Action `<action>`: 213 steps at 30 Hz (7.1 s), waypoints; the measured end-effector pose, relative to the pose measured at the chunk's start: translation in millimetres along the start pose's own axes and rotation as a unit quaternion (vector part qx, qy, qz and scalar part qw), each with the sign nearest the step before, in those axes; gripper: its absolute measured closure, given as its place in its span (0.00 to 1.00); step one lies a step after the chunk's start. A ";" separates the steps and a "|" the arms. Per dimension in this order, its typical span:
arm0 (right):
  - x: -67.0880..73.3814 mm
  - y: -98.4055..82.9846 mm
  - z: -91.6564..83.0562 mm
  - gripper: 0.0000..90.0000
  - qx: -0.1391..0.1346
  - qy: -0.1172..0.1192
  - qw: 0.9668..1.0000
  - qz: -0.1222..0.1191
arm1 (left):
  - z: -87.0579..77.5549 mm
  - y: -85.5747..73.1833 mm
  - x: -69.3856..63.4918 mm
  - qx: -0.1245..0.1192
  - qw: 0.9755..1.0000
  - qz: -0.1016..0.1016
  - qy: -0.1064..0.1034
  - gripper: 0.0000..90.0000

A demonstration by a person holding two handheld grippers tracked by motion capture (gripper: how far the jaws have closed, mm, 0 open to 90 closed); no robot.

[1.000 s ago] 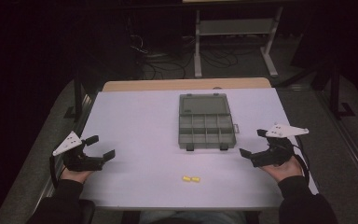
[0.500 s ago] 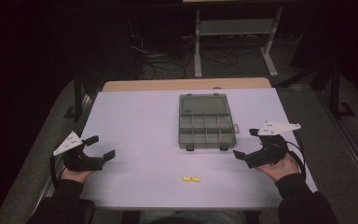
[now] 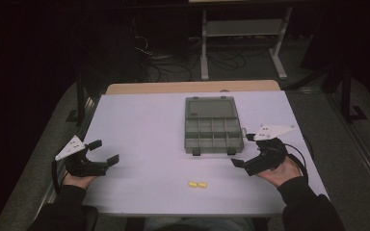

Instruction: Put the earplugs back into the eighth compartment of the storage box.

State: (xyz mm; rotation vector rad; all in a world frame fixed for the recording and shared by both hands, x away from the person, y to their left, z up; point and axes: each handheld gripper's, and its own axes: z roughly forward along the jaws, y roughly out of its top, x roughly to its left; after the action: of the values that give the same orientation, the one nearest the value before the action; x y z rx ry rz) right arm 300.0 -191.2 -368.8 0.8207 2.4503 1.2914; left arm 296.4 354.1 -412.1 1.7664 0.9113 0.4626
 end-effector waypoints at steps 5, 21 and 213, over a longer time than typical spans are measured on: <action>4.5 2.9 6.3 0.00 0.014 0.013 1.000 -0.007 | 0.2 -0.1 -0.2 0.001 1.000 0.000 0.005 0.00; 18.2 7.9 31.5 0.00 0.055 0.048 0.997 -0.026 | 0.8 -0.2 -0.5 0.003 1.000 0.002 0.002 0.00; -77.5 26.6 64.9 0.88 0.179 0.011 0.983 0.029 | 2.4 -0.3 -1.7 0.008 1.000 0.008 -0.006 0.00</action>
State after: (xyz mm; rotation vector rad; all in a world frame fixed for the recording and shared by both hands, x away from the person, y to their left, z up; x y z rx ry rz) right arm 402.4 -180.9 -387.3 0.9698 2.7382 0.8904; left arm 296.9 351.3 -413.0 1.7911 0.8952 0.4559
